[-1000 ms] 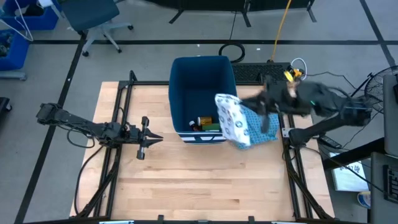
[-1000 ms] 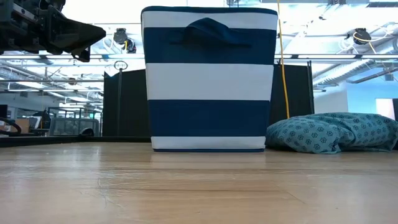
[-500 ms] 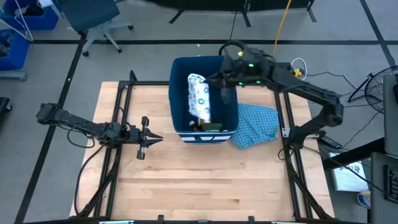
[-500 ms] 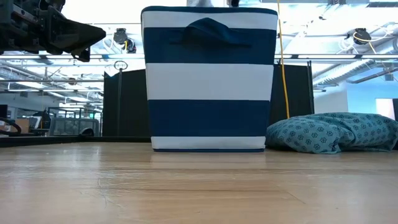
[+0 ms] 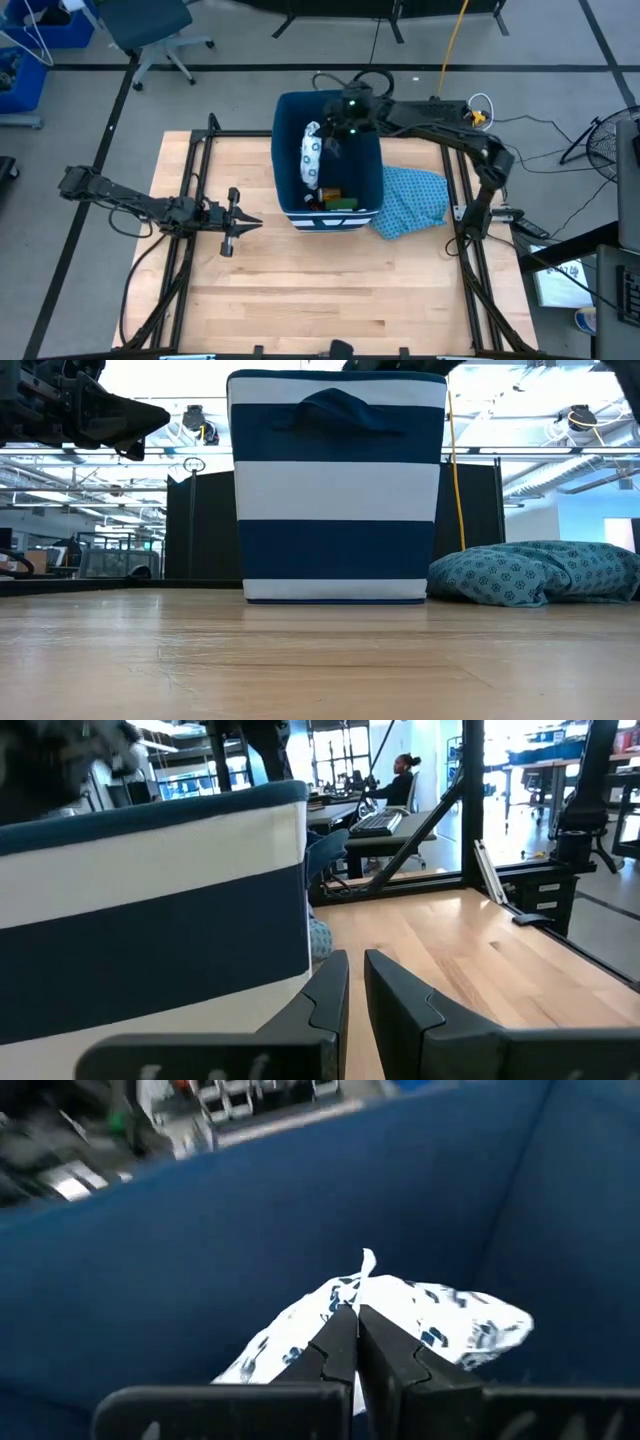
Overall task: Pick & place medical supplies in basket/bin
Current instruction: Put the white mailer bag into the blue bin, then return to Home Position
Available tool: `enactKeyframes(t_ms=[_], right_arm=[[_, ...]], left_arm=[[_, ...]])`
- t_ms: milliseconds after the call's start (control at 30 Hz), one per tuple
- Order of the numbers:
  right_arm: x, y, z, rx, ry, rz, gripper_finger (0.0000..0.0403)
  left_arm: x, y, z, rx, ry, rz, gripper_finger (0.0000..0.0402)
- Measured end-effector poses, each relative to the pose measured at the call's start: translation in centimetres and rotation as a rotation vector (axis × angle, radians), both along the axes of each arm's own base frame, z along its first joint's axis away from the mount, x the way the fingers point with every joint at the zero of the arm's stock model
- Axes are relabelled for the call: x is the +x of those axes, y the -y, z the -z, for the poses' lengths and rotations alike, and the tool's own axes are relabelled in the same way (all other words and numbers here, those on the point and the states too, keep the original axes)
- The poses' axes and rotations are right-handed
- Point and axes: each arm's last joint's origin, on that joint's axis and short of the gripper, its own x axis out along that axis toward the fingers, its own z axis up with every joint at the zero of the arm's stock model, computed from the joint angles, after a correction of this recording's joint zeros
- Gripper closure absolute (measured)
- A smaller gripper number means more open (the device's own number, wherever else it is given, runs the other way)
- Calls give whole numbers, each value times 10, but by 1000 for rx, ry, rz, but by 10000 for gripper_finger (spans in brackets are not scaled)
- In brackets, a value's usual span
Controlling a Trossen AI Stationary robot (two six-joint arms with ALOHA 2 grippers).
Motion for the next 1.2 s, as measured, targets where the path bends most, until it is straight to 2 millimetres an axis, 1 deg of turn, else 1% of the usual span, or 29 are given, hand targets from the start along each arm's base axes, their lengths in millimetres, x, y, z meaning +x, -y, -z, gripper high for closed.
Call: enactKeyframes(t_ms=[167, 233, 333, 400, 500, 567, 667, 700, 800, 900, 967, 1067, 1133, 1200], right_arm=[[17, 12, 43, 62, -103, 3, 403], [22, 14, 55, 80, -130, 4, 403], [24, 16, 61, 97, -142, -16, 402], [24, 16, 62, 99, -139, -44, 398], [22, 13, 57, 89, -135, -55, 380], [18, 11, 52, 95, -133, -47, 361], [11, 10, 38, 95, -113, 0, 322], [7, 9, 30, 83, -100, 20, 308], [-7, 3, 2, 21, -52, 73, 273], [-26, -5, -27, -45, -17, 136, 253], [-41, -13, -49, -84, 28, 161, 247], [-71, -31, -86, -112, 124, 150, 249], [-94, -49, -106, -118, 163, 114, 256], [-116, -69, -121, -143, 167, 68, 272]], left_arm=[[0, 0, 0, 6, 0, 0, 360], [0, 0, 0, 6, -4, 0, 360], [0, 0, 0, 6, -5, 0, 360], [0, 0, 1, 7, -11, 1, 360], [0, 0, 1, 5, -15, 1, 360], [0, 0, 1, 5, -15, 0, 360], [0, 0, 1, 4, -14, 1, 360], [0, 0, 1, 3, -14, 1, 360], [0, 0, 1, -5, -11, 1, 360], [0, 0, 1, -7, -12, 2, 360], [0, 0, 1, -7, -11, 1, 360], [0, 0, 1, -11, -12, 2, 360], [0, 0, 1, -11, -13, 3, 360], [0, 0, 1, -11, -14, 2, 360]])
